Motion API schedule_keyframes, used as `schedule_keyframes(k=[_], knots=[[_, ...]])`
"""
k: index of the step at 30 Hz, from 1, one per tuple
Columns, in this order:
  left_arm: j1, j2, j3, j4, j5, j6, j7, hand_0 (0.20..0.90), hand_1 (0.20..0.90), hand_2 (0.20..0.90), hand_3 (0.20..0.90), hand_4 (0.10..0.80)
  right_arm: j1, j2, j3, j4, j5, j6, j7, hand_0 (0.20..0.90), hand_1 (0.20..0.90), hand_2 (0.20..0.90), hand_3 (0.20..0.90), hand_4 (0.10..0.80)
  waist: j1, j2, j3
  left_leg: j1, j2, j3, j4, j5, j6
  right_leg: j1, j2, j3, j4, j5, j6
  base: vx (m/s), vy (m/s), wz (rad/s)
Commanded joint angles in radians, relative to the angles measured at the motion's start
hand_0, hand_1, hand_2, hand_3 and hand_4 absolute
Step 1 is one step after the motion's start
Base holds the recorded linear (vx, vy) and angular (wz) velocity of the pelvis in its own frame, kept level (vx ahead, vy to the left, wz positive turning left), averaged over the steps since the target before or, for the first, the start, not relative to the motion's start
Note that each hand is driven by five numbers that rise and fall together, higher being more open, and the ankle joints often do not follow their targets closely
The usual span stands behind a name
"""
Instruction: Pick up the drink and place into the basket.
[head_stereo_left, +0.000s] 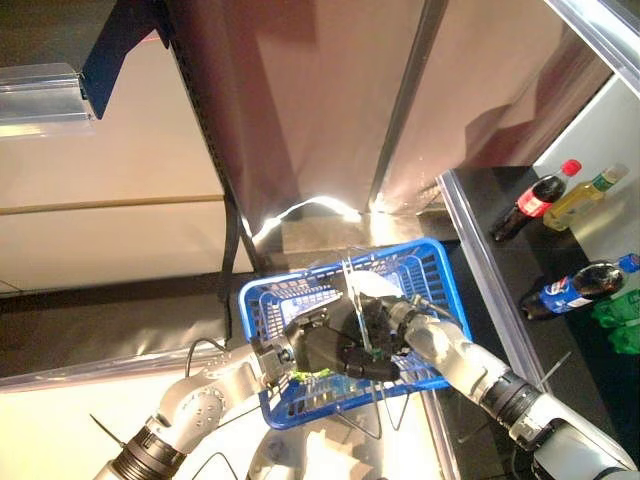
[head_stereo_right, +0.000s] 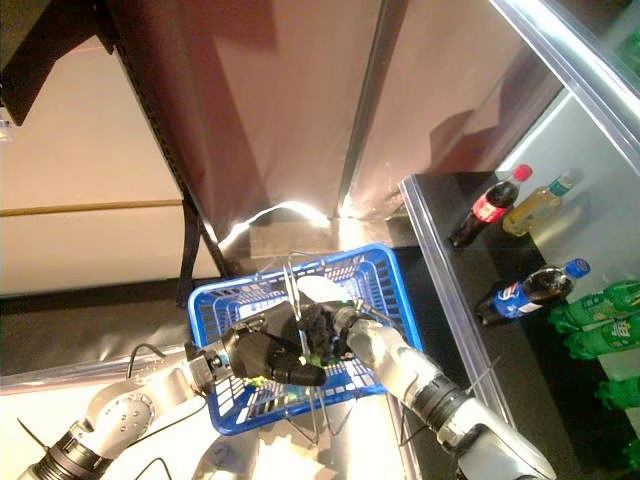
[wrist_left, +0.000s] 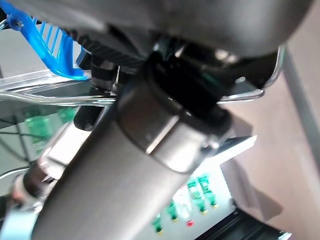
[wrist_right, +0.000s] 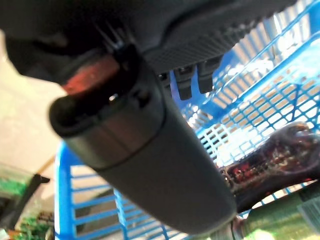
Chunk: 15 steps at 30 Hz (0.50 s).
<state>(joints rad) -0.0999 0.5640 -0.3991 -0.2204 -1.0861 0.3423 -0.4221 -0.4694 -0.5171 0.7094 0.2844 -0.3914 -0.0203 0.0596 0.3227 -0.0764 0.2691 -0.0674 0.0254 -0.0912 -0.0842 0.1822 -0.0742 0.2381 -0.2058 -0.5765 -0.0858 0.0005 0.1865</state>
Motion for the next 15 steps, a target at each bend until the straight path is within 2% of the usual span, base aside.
schedule_keyframes(k=[1,15], knots=[[-0.105,-0.199,0.121,-0.229,-0.223,-0.289,-0.098,0.3,0.3,0.3,0.2,0.1,-0.003,-0.055,-0.05,-0.093,0.031,-0.059,-0.076,0.9,0.9,0.9,0.9,0.8,-0.014,0.001,-0.188,0.07,-0.016,0.003,-0.003,-0.086,0.008,-0.022,0.041,0.034,0.013,0.026,-0.038,-0.002,0.01,-0.04],[-0.008,-0.202,0.252,-0.203,-0.178,-0.376,-0.001,0.3,0.3,0.3,0.2,0.1,0.134,-0.091,-0.198,-0.279,0.121,-0.099,-0.071,0.9,0.9,0.9,0.9,0.8,-0.054,0.002,-0.184,0.082,-0.008,0.057,-0.003,-0.092,0.013,-0.027,0.032,0.061,0.009,0.035,-0.027,0.0,0.009,-0.06]])
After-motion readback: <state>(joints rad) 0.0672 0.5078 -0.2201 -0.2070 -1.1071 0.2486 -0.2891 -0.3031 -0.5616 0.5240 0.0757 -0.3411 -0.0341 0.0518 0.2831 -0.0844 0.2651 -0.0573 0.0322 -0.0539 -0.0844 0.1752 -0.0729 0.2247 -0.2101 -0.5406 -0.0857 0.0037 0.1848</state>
